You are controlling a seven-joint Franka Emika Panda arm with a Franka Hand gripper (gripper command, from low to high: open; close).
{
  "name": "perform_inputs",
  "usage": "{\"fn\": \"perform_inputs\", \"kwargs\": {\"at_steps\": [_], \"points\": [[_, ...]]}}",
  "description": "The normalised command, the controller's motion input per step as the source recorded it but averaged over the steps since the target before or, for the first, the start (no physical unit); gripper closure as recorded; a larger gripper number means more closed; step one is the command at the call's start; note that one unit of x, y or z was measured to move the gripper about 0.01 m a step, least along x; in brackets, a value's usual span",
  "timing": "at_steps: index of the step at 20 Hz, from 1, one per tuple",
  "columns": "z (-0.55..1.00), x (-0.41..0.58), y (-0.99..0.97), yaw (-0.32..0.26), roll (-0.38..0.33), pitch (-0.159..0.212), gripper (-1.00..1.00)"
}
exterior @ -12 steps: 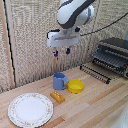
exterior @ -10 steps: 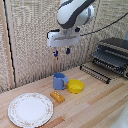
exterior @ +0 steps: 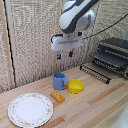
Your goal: Carefully approach the cobalt cup with your gripper. Make sure to hold the cobalt cup delicately with your gripper. Carefully elevate the cobalt cup, moving it off the surface. Position the cobalt cup to hover above the alabaster dining ware. Gently lower the cobalt cup onto the alabaster dining ware. Gradually release your hold on the cobalt cup.
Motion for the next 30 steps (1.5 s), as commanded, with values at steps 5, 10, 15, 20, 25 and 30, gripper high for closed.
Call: {"fn": "perform_inputs", "kwargs": {"at_steps": [5, 10, 15, 20, 25, 30], "points": [[-0.37, -0.069, 0.05, 0.037, -0.071, 0.065, -1.00], [-0.41, 0.169, -0.03, 0.121, -0.083, 0.000, -1.00], [-0.37, 0.287, -0.06, 0.150, -0.082, -0.009, -1.00], [-0.36, 0.209, 0.00, 0.140, -0.107, -0.002, -1.00], [-0.28, 0.194, 0.00, 0.147, -0.080, -0.037, 1.00], [-0.18, 0.059, 0.00, 0.088, -0.036, -0.015, 1.00]]}}
